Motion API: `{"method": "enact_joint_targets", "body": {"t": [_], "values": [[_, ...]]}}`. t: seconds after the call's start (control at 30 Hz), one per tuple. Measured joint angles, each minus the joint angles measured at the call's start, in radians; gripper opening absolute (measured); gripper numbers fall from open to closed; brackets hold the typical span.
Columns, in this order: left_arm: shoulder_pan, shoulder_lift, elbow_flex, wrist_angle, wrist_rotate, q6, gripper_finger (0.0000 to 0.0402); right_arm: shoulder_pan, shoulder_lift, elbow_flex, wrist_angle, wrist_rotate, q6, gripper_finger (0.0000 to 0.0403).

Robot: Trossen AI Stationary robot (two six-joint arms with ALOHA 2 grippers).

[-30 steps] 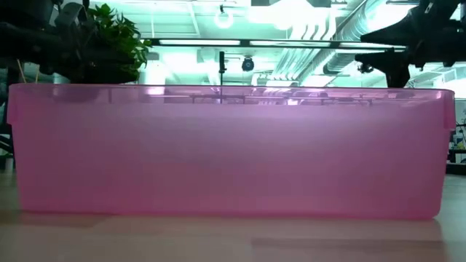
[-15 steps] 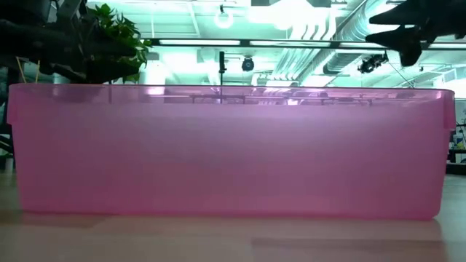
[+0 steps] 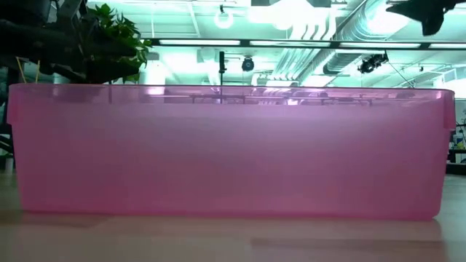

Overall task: Pick and place pill bottles into a basket
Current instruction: Put the white pill bottle into the bin

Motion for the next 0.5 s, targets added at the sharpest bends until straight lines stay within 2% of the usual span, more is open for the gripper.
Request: {"method": "enact_joint_targets", "body": {"t": [0.2, 0.5], "values": [[0.000, 0.000, 0.000, 0.000, 0.000, -0.004, 0.0253, 0.000, 0.144, 0.141, -0.085, -0.001, -0.083, 0.0199], [0.000, 0.000, 0.000, 0.000, 0.000, -0.006, 0.0253, 0.000, 0.423, 0.438, -0.353, 0.042, -0.066, 0.0199]]}}
